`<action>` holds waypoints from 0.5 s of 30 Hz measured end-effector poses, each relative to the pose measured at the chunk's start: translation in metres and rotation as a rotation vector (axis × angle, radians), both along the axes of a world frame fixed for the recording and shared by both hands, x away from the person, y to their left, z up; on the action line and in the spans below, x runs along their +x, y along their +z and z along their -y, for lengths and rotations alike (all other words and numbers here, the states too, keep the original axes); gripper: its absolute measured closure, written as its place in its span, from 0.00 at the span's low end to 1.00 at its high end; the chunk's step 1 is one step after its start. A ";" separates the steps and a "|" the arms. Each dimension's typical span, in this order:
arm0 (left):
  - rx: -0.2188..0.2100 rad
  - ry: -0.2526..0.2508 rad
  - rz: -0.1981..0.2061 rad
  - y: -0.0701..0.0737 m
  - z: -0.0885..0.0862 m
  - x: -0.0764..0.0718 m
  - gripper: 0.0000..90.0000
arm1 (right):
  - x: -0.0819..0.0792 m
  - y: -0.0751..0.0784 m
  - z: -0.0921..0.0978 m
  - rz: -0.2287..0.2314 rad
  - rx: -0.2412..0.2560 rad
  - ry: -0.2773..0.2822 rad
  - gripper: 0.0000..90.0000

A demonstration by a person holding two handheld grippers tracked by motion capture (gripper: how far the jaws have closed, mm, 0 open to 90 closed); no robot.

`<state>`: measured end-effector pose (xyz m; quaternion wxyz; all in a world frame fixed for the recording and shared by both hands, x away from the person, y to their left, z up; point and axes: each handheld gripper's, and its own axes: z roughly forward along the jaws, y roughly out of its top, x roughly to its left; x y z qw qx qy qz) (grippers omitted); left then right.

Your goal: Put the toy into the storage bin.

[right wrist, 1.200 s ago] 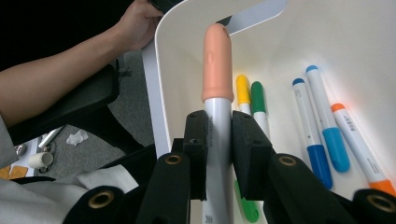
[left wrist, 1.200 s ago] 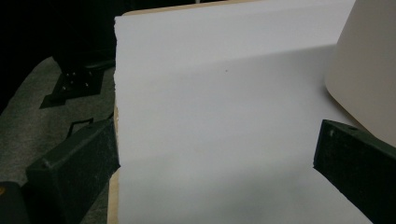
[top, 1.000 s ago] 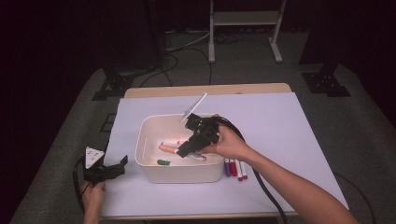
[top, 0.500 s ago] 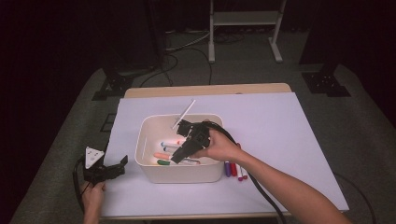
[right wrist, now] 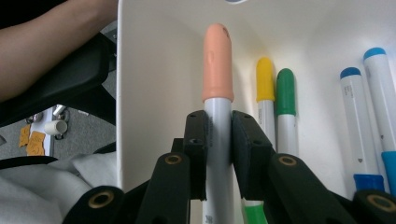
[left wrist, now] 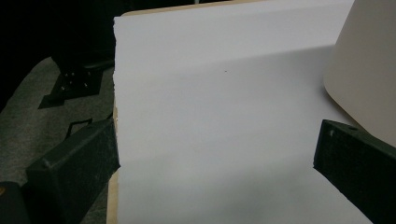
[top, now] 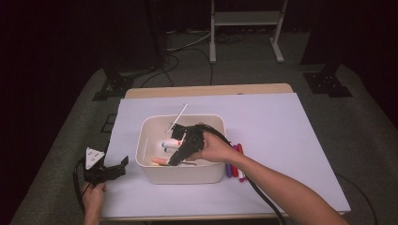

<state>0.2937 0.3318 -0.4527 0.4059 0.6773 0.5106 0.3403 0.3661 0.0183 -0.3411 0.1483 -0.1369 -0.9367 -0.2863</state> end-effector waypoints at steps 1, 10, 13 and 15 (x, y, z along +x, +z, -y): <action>0.000 0.000 -0.001 0.000 0.000 0.000 0.00 | 0.000 -0.001 -0.001 0.001 0.000 0.002 0.84; -0.002 -0.001 0.001 0.000 0.000 0.000 0.00 | 0.000 -0.005 -0.006 0.000 -0.027 0.008 0.78; -0.001 -0.001 -0.001 0.000 0.000 0.000 0.00 | 0.000 -0.003 -0.003 0.010 -0.026 -0.001 0.76; -0.001 -0.001 -0.001 0.000 0.000 0.000 0.00 | 0.000 0.000 0.001 0.017 -0.021 -0.010 0.74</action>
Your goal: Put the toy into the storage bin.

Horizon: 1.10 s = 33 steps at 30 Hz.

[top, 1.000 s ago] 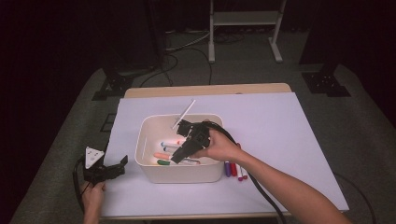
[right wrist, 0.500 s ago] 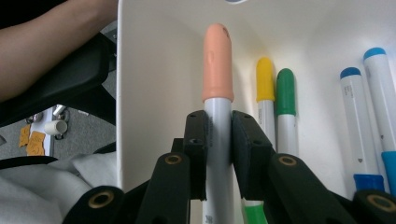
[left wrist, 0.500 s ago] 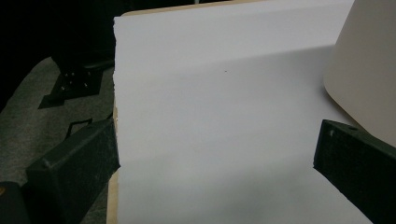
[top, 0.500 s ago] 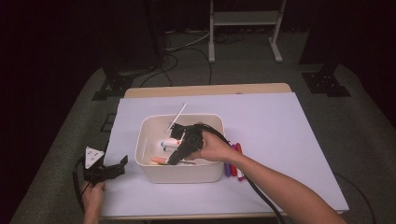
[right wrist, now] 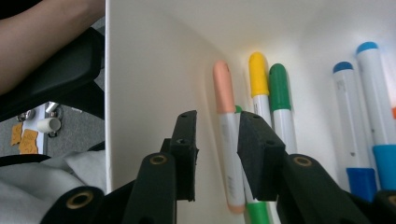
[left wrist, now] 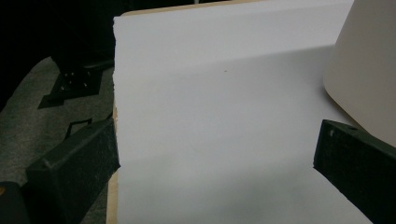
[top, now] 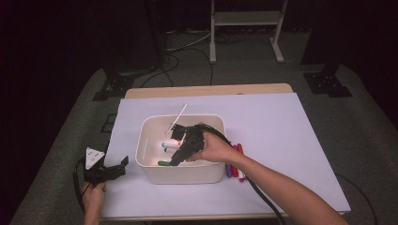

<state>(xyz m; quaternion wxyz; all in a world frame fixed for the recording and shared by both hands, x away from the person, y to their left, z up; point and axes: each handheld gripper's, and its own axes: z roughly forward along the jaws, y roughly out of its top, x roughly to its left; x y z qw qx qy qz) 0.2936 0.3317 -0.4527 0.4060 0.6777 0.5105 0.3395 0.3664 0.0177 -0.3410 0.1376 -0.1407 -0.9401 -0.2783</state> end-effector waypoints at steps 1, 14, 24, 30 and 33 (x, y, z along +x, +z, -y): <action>0.000 0.000 0.001 0.000 0.000 0.000 0.00 | 0.000 0.001 0.001 0.003 0.000 -0.003 0.73; 0.002 0.000 -0.002 0.000 0.001 0.000 0.00 | 0.001 0.035 0.046 0.058 0.084 -0.088 0.65; 0.007 0.002 -0.003 0.000 0.001 0.000 0.00 | 0.001 0.054 0.087 0.095 0.127 -0.163 0.59; 0.005 0.007 -0.005 0.000 0.001 0.000 0.00 | 0.001 0.060 0.109 0.111 0.144 -0.202 0.58; 0.006 0.007 -0.002 0.000 0.001 0.000 0.00 | 0.002 0.063 0.124 0.116 0.148 -0.231 0.57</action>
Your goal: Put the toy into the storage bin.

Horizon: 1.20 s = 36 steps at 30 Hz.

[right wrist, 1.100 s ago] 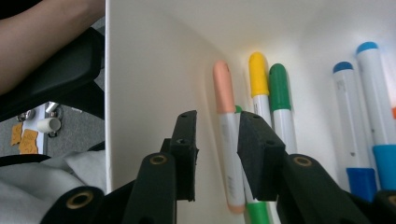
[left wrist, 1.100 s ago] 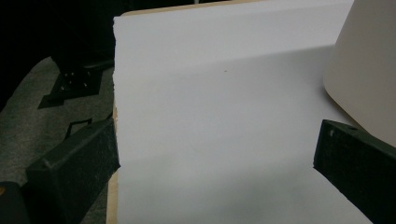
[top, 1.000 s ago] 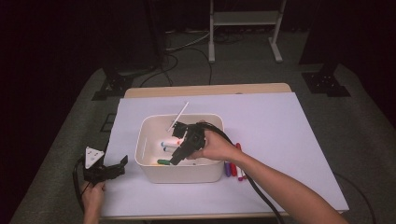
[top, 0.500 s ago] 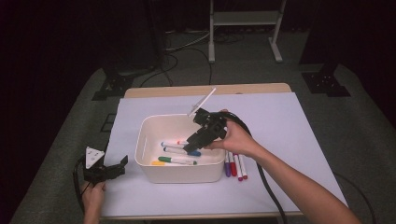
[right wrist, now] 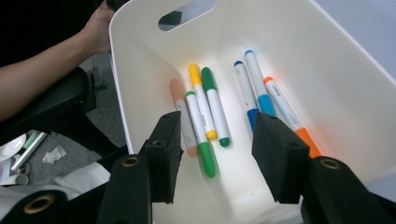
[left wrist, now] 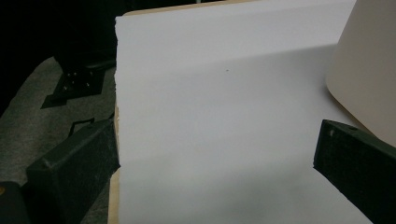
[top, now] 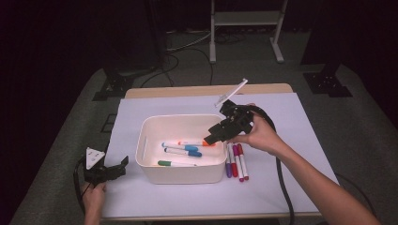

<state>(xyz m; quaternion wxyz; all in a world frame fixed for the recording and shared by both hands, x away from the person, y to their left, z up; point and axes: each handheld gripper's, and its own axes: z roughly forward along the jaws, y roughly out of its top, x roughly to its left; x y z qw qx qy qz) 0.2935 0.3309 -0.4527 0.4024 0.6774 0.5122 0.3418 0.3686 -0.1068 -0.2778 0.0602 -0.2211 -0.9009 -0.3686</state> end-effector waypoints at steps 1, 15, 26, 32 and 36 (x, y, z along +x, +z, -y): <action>0.001 0.001 -0.002 0.000 0.000 0.000 0.00 | 0.000 0.000 0.003 0.000 0.002 -0.007 0.57; 0.003 0.001 0.002 0.000 0.000 0.000 0.00 | 0.002 -0.005 0.059 0.010 0.020 -0.112 0.52; 0.001 -0.001 0.004 0.000 0.000 0.000 0.00 | 0.001 -0.028 0.088 -0.002 0.015 -0.192 0.44; 0.003 -0.002 0.006 0.000 0.000 0.000 0.00 | 0.000 -0.050 0.099 -0.010 -0.013 -0.239 0.41; 0.002 -0.002 0.007 0.000 0.001 0.000 0.00 | 0.000 -0.064 0.103 -0.017 -0.030 -0.257 0.41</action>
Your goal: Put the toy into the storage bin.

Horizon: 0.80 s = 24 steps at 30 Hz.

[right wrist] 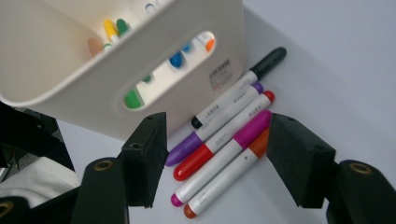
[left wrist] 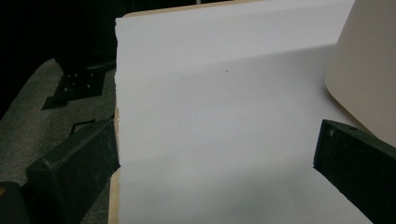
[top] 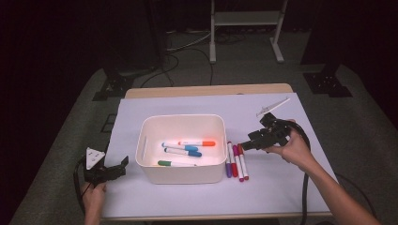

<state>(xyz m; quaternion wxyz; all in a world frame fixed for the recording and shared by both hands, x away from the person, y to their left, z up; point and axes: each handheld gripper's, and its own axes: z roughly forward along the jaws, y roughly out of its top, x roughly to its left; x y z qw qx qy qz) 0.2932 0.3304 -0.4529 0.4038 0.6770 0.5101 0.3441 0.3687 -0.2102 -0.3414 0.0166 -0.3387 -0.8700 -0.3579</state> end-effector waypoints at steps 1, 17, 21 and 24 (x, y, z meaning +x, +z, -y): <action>0.002 -0.001 -0.002 0.000 0.000 0.000 0.00 | 0.000 -0.003 0.001 -0.006 -0.004 -0.003 0.41; 0.002 -0.002 -0.001 0.000 0.000 0.000 0.00 | -0.005 -0.055 0.005 -0.029 -0.032 -0.075 0.45; 0.000 -0.002 -0.001 0.000 0.000 0.000 0.00 | -0.006 -0.068 0.004 -0.024 -0.039 -0.096 0.48; 0.001 -0.001 -0.001 0.000 0.000 0.000 0.00 | -0.006 -0.077 0.001 -0.029 -0.045 -0.107 0.49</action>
